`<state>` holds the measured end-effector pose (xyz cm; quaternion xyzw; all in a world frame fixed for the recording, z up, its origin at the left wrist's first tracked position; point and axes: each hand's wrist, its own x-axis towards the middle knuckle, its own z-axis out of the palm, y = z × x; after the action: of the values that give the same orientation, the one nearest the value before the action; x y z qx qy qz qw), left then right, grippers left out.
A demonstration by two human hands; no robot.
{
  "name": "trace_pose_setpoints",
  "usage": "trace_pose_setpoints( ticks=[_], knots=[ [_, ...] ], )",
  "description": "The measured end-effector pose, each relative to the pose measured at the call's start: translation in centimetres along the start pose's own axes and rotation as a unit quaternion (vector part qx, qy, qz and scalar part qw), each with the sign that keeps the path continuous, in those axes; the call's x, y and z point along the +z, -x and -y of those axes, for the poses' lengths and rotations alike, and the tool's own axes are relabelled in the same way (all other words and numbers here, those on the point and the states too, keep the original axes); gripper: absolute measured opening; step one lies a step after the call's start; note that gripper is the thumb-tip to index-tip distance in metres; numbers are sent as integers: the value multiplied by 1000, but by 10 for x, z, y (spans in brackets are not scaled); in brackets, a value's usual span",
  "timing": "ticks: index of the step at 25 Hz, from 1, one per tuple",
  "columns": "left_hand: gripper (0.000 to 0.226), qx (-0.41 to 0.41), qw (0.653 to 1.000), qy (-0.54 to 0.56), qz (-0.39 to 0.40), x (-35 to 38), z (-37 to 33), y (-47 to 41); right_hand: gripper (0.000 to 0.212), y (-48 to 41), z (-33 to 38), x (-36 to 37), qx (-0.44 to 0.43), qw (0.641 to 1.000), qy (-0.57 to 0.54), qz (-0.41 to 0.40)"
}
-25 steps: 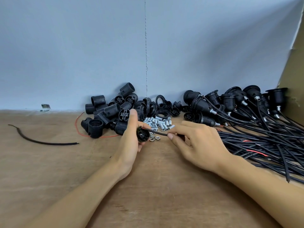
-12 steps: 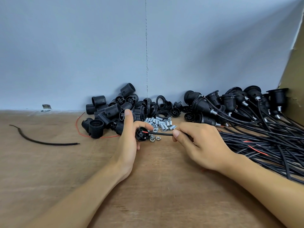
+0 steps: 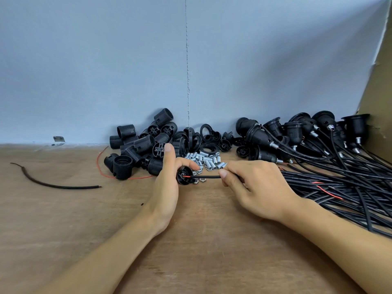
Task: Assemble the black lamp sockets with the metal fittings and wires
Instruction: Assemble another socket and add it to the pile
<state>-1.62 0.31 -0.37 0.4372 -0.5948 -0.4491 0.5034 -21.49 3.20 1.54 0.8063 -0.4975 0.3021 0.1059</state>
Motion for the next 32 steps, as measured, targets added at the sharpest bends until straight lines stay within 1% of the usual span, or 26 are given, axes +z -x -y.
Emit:
trace_pose_setpoints(
  ticks=[3,7,9,10,11,12,14,15,18,21,23,25,27,30,32],
  knots=[
    [84,8,1000,-26,5,4,-2,3,36,-1,1,0,17,1000,1,4],
    [82,25,998,-60,21,8,-2,3,45,0,5,0,22,999,18,21],
    [78,17,997,-69,24,9,0,2,47,0,7,1,20,999,28,25],
    [74,5,998,-60,25,8,0,2,44,0,6,1,20,999,31,25],
    [67,-5,998,-52,24,6,0,1,41,0,5,1,23,999,34,25],
    [54,-11,999,-39,24,4,0,1,40,0,2,1,29,999,35,25],
    [18,-11,999,-21,30,1,1,1,39,0,-4,2,49,998,28,29],
    [15,-3,999,-28,38,0,2,1,39,0,-7,3,61,997,23,31],
    [36,34,995,-78,54,-3,9,2,42,-1,-15,4,83,995,14,50],
    [45,46,990,-107,74,-4,12,3,43,-2,-24,3,79,992,-5,95],
    [45,55,988,-121,74,-4,13,3,45,-1,-26,3,67,990,-9,120],
    [44,69,986,-137,71,-3,11,4,44,-1,-27,4,61,990,-18,125],
    [46,87,984,-140,66,-3,8,6,42,-1,-28,3,65,989,-52,123],
    [45,102,987,-113,47,-4,2,9,38,-2,-30,2,83,982,-119,125],
    [42,89,992,-83,41,-4,0,10,39,-3,-31,1,97,976,-151,127]
  ],
)
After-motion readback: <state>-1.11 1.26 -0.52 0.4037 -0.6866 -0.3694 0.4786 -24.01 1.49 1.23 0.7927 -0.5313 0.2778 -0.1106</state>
